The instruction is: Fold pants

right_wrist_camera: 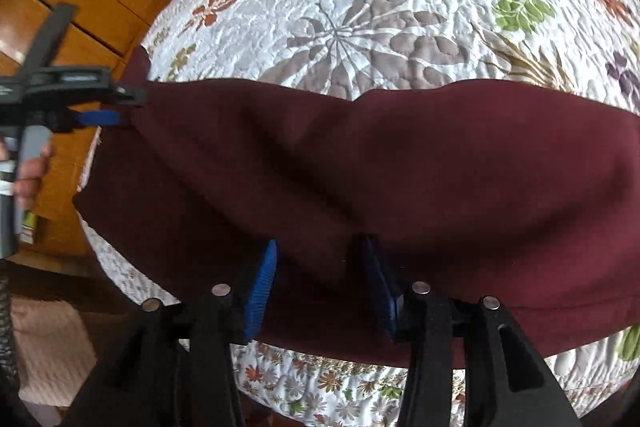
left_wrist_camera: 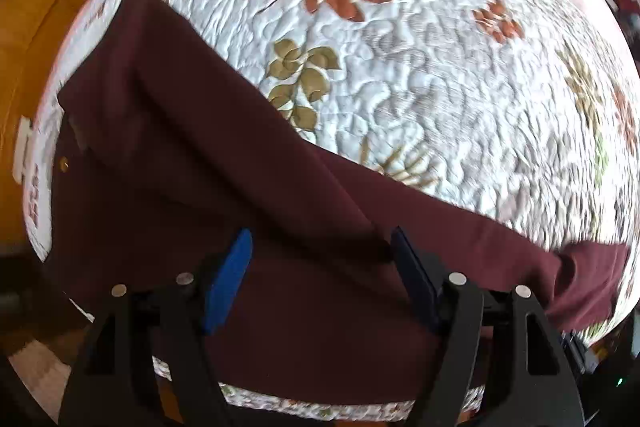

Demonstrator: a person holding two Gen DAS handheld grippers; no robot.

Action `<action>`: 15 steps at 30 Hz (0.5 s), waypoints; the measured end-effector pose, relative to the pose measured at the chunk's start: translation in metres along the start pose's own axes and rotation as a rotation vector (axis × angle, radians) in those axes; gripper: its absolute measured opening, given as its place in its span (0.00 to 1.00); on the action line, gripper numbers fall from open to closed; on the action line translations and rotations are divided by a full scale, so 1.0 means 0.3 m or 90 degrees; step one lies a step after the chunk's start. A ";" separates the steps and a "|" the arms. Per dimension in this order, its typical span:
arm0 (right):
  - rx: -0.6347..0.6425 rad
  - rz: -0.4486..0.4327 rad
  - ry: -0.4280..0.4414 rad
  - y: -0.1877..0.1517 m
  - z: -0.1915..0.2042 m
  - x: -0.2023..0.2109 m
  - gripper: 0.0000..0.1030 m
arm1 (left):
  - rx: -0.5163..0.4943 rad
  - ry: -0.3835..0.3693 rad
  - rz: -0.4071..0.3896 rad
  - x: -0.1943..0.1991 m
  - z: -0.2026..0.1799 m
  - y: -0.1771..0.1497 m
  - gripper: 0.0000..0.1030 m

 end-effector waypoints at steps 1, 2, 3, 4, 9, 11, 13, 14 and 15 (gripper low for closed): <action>-0.010 0.001 0.009 0.003 -0.006 -0.002 0.45 | 0.016 -0.010 0.009 -0.015 0.007 0.004 0.68; -0.013 0.000 0.013 -0.006 -0.008 0.002 0.45 | 0.028 -0.021 0.016 -0.024 0.011 0.006 0.60; -0.014 0.000 0.016 -0.007 -0.009 0.003 0.45 | 0.040 -0.035 0.022 -0.031 0.011 0.008 0.56; -0.013 0.000 0.016 -0.007 -0.011 0.005 0.45 | 0.050 -0.046 0.027 -0.033 0.009 0.009 0.50; -0.015 -0.004 0.022 -0.002 -0.023 0.000 0.45 | 0.057 -0.045 0.011 -0.013 0.005 0.006 0.25; -0.025 -0.007 0.032 -0.002 -0.030 0.002 0.45 | 0.060 -0.051 0.001 0.009 0.008 -0.003 0.20; -0.034 -0.006 0.039 -0.001 -0.038 0.007 0.45 | 0.072 -0.067 -0.018 0.044 0.023 -0.024 0.18; -0.037 -0.006 0.041 0.000 -0.041 0.010 0.45 | 0.079 -0.075 -0.029 0.055 0.038 -0.033 0.18; -0.043 -0.006 0.045 0.000 -0.044 0.015 0.45 | 0.087 -0.084 -0.043 0.078 0.050 -0.050 0.17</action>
Point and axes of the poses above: each gripper's, at about its wrist camera, not at the fingertips, and x roughly against the way its jaws point, z to its left, y to its top, the point moved 4 cm from there along -x, roughly the way its jaws point, and after that the axes turned 13 degrees about -z, right-handed, at the moved point
